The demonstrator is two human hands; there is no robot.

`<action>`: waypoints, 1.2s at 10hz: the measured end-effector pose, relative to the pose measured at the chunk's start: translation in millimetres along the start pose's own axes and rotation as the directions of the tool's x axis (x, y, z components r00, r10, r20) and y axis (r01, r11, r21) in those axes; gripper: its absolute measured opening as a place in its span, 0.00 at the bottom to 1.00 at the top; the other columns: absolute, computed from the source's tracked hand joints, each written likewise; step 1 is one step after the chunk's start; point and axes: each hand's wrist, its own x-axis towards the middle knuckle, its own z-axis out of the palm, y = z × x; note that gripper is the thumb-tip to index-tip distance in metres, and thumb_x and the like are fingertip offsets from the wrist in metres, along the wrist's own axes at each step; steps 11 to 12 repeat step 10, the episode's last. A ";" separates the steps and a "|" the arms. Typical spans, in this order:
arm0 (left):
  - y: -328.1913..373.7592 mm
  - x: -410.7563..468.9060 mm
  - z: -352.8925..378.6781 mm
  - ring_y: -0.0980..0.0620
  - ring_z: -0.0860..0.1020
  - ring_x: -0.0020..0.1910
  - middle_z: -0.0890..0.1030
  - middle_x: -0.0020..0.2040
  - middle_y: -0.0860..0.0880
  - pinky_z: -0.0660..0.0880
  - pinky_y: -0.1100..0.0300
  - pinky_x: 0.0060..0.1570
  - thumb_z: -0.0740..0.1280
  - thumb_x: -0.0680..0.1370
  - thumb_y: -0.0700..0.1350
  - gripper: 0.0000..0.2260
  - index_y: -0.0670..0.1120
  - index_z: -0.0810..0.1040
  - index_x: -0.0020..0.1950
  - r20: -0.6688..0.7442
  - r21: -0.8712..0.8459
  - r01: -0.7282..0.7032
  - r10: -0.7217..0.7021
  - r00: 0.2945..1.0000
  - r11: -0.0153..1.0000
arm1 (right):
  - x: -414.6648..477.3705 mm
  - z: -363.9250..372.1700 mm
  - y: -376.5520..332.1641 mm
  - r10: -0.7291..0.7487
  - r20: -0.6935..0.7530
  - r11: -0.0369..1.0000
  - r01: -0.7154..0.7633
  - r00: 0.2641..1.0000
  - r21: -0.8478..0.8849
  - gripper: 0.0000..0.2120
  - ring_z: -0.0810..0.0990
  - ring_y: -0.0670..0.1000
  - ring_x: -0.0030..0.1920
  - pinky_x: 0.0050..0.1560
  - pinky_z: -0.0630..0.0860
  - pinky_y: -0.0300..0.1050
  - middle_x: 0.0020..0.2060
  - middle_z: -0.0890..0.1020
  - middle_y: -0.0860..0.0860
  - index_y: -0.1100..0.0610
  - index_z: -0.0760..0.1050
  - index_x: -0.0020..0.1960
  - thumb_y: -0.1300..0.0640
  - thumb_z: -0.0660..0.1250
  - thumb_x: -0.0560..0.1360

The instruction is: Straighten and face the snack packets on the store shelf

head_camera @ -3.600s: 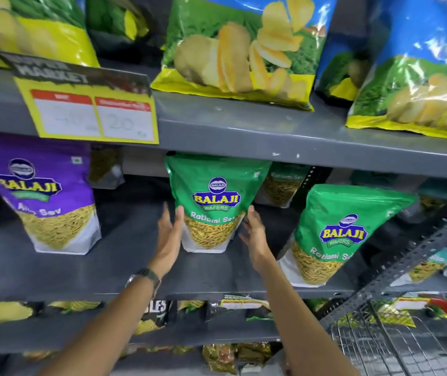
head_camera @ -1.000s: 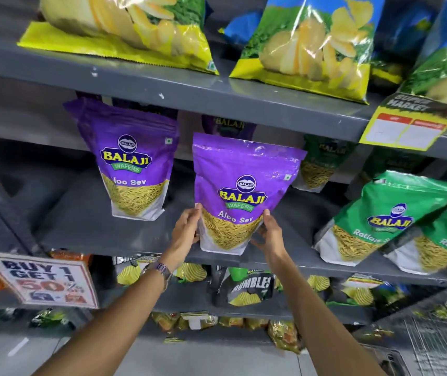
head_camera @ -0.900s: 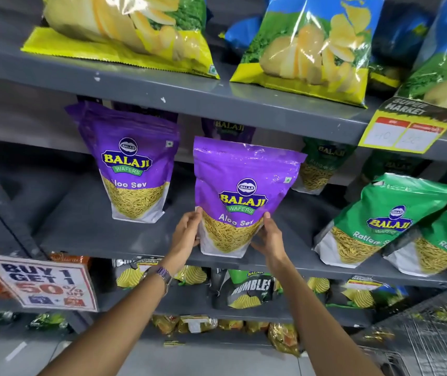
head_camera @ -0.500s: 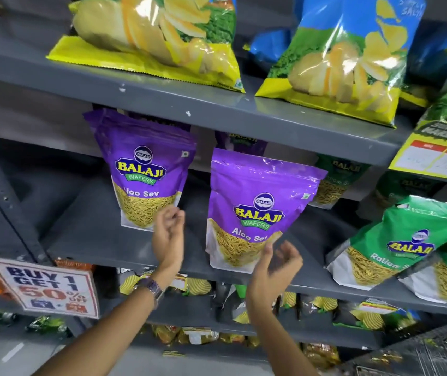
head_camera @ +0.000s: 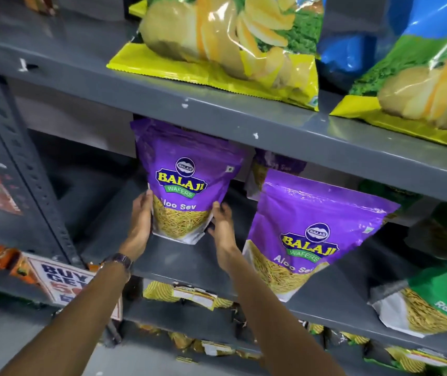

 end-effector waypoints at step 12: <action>-2.6 -76.7 -42.3 0.48 0.72 0.66 0.73 0.67 0.47 0.67 0.47 0.68 0.60 0.73 0.65 0.27 0.48 0.70 0.63 -0.065 0.013 -0.065 0.066 0.996 0.998 | -80.6 -9.4 24.7 -0.127 -0.098 0.992 0.127 0.987 -0.014 0.05 0.76 0.54 0.62 0.64 0.72 0.48 0.59 0.78 0.53 0.50 0.72 0.53 0.53 0.59 0.79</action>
